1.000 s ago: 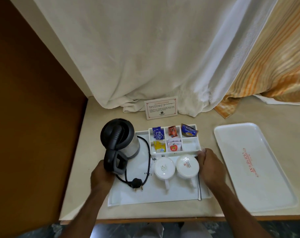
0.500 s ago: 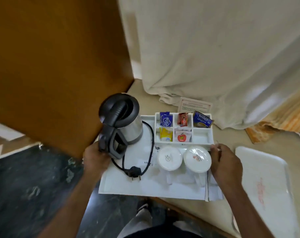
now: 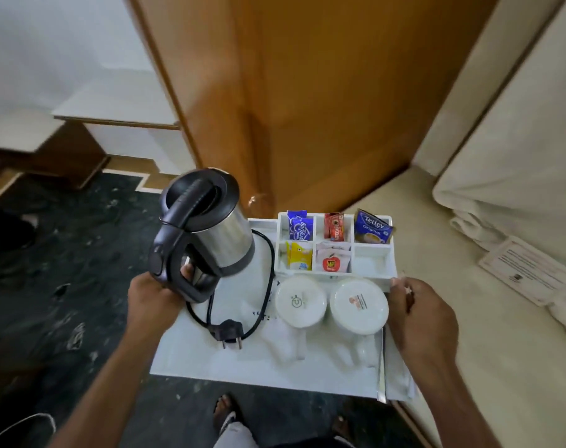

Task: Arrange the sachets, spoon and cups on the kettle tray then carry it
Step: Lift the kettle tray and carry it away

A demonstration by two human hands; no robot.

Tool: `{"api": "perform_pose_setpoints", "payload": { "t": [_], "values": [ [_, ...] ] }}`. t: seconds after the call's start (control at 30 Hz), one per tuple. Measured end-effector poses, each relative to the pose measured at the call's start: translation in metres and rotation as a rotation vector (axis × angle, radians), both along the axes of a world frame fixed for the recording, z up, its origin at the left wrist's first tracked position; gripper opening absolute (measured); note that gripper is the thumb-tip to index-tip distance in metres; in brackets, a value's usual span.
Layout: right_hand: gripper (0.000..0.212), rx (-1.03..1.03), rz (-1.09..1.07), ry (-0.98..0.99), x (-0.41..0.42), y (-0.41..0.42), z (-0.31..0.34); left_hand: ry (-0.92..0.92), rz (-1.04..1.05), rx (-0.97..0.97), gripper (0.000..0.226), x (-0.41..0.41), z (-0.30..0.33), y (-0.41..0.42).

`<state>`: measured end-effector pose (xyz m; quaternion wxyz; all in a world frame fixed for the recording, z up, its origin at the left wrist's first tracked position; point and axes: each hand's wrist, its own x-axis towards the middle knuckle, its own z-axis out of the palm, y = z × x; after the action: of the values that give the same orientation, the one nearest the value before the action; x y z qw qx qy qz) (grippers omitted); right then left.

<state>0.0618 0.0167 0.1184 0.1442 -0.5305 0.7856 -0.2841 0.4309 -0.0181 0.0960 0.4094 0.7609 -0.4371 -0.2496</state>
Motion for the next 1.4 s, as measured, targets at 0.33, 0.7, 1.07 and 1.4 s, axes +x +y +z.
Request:
{"api": "perform_pose_setpoints", "payload": {
  "t": [0.33,0.7,1.07,1.4],
  "values": [
    [0.029,-0.016,0.099,-0.036,0.226,-0.055,-0.003,-0.015,0.073,-0.009,0.039,0.243,-0.005,-0.018],
    [0.022,-0.031,0.152,-0.062,0.393,-0.202,-0.004,-0.039,0.114,-0.031,0.050,0.408,-0.012,-0.145],
    [0.024,-0.026,0.165,-0.247,0.540,-0.425,-0.012,-0.008,0.214,-0.028,0.040,0.549,0.004,-0.358],
    [0.025,-0.071,0.068,-0.126,0.652,-0.580,-0.014,0.006,0.104,-0.023,0.044,0.662,0.008,-0.550]
  ]
}}
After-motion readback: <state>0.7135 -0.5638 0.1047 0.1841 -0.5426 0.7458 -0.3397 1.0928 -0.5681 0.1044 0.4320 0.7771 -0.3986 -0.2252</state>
